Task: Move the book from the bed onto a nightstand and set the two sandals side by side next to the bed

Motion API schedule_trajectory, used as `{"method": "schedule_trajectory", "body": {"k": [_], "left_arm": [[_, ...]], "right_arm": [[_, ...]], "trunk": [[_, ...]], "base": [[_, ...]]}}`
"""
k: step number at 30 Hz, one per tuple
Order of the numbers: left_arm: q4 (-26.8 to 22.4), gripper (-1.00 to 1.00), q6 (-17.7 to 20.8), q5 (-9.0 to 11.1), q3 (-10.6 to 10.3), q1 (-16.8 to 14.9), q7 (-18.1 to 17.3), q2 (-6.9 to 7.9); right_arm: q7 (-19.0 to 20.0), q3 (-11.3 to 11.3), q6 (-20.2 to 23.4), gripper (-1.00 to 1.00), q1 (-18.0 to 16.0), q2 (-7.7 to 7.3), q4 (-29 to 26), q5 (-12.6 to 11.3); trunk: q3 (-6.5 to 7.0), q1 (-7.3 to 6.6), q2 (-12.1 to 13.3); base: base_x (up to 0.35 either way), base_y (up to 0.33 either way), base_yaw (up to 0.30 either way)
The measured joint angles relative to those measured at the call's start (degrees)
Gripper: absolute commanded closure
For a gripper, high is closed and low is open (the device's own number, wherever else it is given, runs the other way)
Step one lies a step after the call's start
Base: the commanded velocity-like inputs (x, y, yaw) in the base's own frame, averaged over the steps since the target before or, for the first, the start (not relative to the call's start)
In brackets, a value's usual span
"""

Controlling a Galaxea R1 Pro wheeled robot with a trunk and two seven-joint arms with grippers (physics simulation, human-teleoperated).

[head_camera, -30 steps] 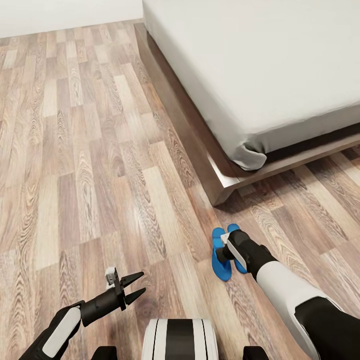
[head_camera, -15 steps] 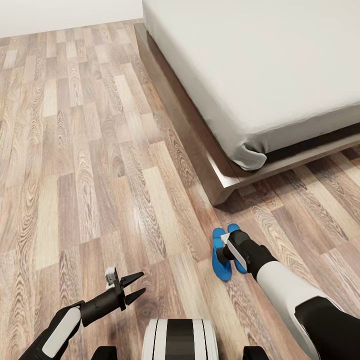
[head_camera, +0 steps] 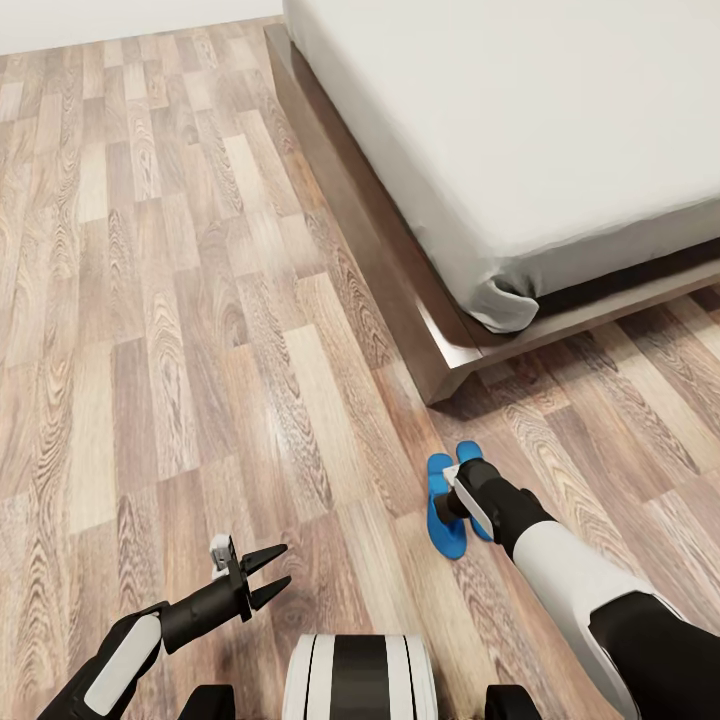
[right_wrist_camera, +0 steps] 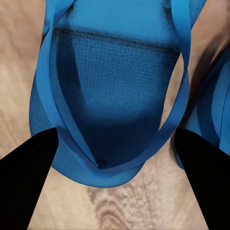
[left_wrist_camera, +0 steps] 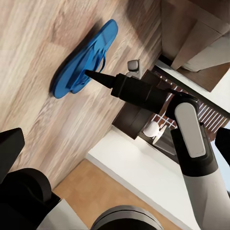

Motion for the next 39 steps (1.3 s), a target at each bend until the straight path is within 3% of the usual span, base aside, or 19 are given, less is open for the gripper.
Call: {"method": "schedule_trajectory", "body": {"k": [11,12,24,39], "left_arm": [[0.18,-1.0,0.0,-0.01,0.0,0.0,0.0,0.0],[0.18,-1.0,0.0,-0.01,0.0,0.0,0.0,0.0],[0.43,-1.0,0.0,-0.09,0.0,0.0,0.0,0.0],[1.79,-1.0,-0.14,-0.16,0.29,0.0,0.4,0.6]], "right_arm": [[-0.32,0.0,0.0,1.0,-0.01,0.01,0.0,-0.01],[-0.33,0.0,0.0,-1.0,-0.01,0.01,0.0,-0.02],[-0.34,0.0,0.0,-1.0,-0.01,0.01,0.0,-0.02],[-0.21,-0.02,0.08,-1.0,-0.01,0.01,0.0,-0.45]], "trunk": [[0.0,0.0,0.0],[0.0,0.0,0.0],[0.0,0.0,0.0],[3.32,-0.39,0.2]], "base": [[0.0,0.0,0.0],[0.0,0.0,0.0],[0.0,0.0,0.0],[0.0,0.0,0.0]]}}
